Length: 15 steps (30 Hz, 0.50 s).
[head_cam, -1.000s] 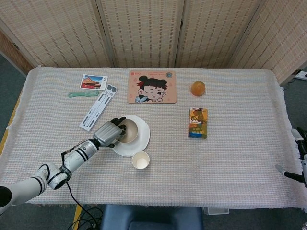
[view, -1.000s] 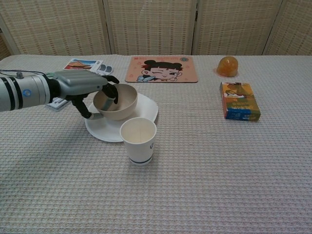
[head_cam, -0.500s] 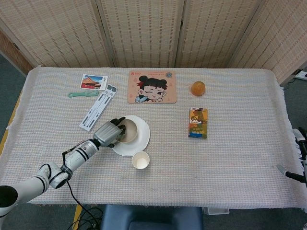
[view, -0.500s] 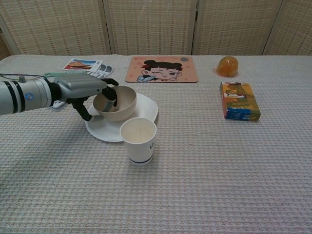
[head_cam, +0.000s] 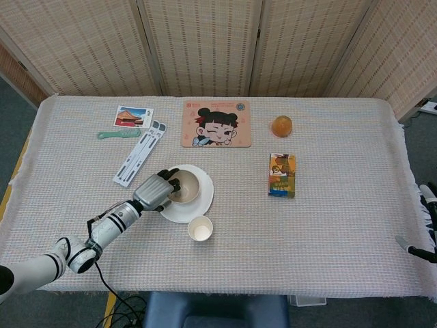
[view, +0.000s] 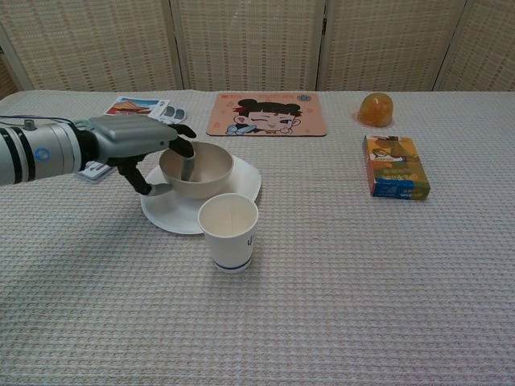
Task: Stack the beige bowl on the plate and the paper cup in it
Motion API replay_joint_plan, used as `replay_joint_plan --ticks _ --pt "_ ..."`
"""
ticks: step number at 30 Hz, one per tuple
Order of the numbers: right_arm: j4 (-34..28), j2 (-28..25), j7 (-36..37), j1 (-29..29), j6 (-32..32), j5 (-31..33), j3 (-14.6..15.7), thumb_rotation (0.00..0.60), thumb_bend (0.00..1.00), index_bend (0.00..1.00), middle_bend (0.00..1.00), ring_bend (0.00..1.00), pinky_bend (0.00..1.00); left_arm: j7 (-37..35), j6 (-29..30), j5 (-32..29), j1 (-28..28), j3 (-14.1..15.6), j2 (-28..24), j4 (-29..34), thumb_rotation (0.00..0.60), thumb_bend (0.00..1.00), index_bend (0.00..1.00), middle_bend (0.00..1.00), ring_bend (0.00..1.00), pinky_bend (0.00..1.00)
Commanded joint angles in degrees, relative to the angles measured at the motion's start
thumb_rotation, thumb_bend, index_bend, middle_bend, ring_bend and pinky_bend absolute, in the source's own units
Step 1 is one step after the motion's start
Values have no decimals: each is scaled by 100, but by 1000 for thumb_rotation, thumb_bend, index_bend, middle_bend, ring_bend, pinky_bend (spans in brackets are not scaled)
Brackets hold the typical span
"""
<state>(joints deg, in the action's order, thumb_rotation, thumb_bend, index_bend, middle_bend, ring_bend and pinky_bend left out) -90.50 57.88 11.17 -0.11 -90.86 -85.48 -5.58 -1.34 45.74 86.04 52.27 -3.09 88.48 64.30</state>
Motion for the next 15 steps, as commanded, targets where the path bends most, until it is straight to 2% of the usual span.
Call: replay_joint_plan --ticks 1,7,15 --pt "5 -1 12 -6 -8 -3 -2 600 113 0 0 0 0 179 -17 -123 -20 -46 -90 174 600 450 382 327 64 202" --pt "16 -2 29 -11 -20 -24 -1 600 118 0 0 0 0 522 -73 -365 -58 -102 -220 461 600 449 317 300 64 202" --pt "13 2 21 -26 -58 -70 8 600 120 0 0 0 0 1013 31 -615 -137 -186 -527 1053 600 450 304 242 56 201"
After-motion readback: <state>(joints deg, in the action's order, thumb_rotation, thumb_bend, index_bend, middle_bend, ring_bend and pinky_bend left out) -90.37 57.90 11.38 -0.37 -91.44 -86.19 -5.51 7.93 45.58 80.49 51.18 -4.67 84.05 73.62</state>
